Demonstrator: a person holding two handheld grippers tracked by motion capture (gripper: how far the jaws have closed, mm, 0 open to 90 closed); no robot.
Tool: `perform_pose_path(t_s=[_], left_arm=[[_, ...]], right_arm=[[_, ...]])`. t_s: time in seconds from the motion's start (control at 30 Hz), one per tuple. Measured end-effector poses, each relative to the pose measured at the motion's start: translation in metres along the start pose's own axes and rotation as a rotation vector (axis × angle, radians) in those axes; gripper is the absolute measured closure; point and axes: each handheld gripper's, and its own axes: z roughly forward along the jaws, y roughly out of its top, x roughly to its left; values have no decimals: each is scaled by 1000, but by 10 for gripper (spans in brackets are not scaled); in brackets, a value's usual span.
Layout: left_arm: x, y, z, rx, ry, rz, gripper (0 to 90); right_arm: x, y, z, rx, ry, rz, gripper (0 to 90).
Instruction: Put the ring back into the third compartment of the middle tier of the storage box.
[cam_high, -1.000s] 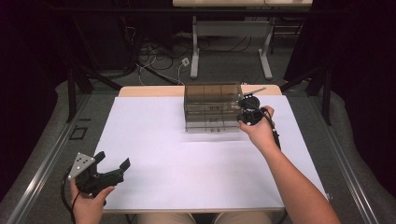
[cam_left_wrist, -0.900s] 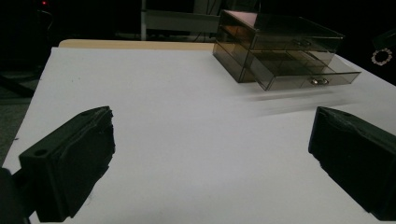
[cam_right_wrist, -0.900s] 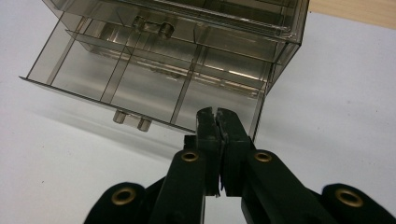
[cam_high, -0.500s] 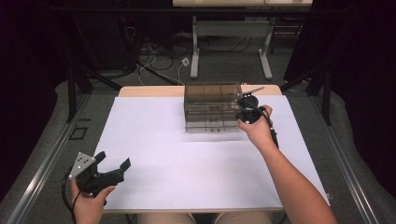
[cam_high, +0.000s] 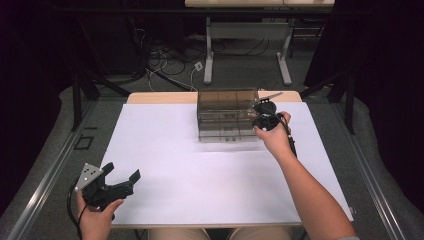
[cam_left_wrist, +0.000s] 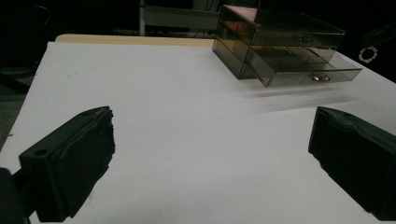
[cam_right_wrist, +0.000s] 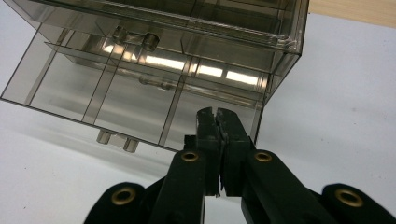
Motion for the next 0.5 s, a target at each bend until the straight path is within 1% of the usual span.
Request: perform_pose_path(t_s=[0.1, 0.2, 0.23, 0.27, 0.3, 0.47, 0.5], left_arm=[[0, 0, 0, -3, 1, -2, 9], [0, 0, 0, -4, 0, -3, 9], [0, 0, 0, -3, -1, -4, 8], [0, 0, 0, -2, -1, -4, 8], [0, 0, 0, -3, -1, -4, 9], [1, 0, 0, -4, -1, -5, 9], [1, -1, 0, -5, -1, -5, 9]], right_arm=[[-1, 1, 2, -5, -2, 16, 889], [-2, 1, 3, -8, -5, 9, 889], [-1, 1, 4, -10, -1, 21, 889], [-1, 1, 4, -10, -1, 21, 889], [-2, 1, 5, -8, -5, 10, 889], [-1, 2, 8, -7, -8, 18, 889], [-1, 2, 9, -8, -2, 18, 889]])
